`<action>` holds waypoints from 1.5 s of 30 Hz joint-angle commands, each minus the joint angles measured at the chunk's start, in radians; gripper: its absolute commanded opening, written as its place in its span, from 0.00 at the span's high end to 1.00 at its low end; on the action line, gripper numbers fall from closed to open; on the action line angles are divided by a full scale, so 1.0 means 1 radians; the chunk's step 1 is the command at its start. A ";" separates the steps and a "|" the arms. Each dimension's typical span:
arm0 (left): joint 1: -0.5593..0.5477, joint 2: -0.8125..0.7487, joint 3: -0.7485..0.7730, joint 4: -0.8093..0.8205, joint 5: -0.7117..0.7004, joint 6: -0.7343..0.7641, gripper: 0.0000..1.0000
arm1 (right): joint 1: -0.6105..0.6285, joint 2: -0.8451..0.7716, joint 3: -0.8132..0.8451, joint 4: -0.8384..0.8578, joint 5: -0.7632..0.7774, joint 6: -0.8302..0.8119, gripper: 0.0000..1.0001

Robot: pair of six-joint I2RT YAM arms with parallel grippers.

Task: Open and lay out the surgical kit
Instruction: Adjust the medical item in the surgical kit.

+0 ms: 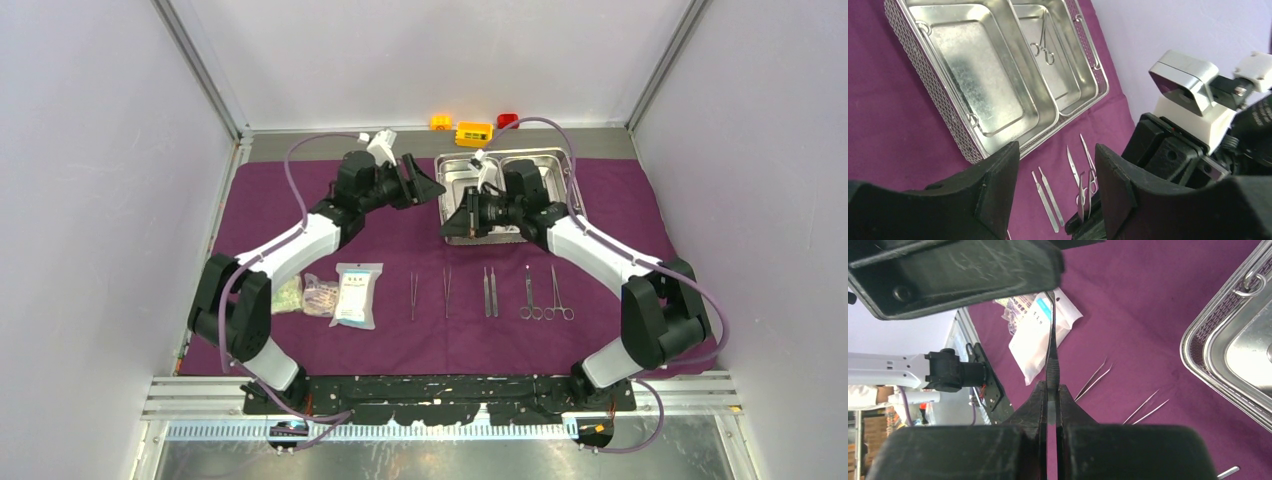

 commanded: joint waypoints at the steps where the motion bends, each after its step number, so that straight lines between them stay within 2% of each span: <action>1: -0.021 0.018 0.049 -0.044 -0.024 0.021 0.43 | 0.019 -0.038 0.050 -0.057 0.076 -0.074 0.99; 6: -0.038 0.024 0.046 -0.052 -0.029 0.025 0.48 | 0.020 -0.032 0.053 -0.058 0.080 -0.072 1.00; 10: -0.060 0.031 0.066 -0.091 -0.043 0.050 0.56 | 0.022 -0.027 0.057 -0.062 0.092 -0.070 1.00; 18: -0.107 0.051 0.122 -0.213 -0.103 0.070 0.60 | 0.024 -0.021 0.067 -0.086 0.133 -0.072 0.99; 30: -0.129 0.092 0.166 -0.273 -0.111 0.065 0.81 | 0.027 -0.009 0.070 -0.109 0.170 -0.091 0.99; 36: -0.131 0.078 0.159 -0.358 -0.184 0.073 0.89 | 0.028 -0.030 0.070 -0.167 0.202 -0.163 0.82; 40: -0.137 0.068 0.138 -0.427 -0.230 0.071 0.90 | 0.027 -0.050 0.073 -0.241 0.229 -0.255 0.60; 45: -0.158 0.037 0.065 -0.470 -0.271 0.044 0.91 | 0.020 -0.126 0.055 -0.363 0.295 -0.405 0.55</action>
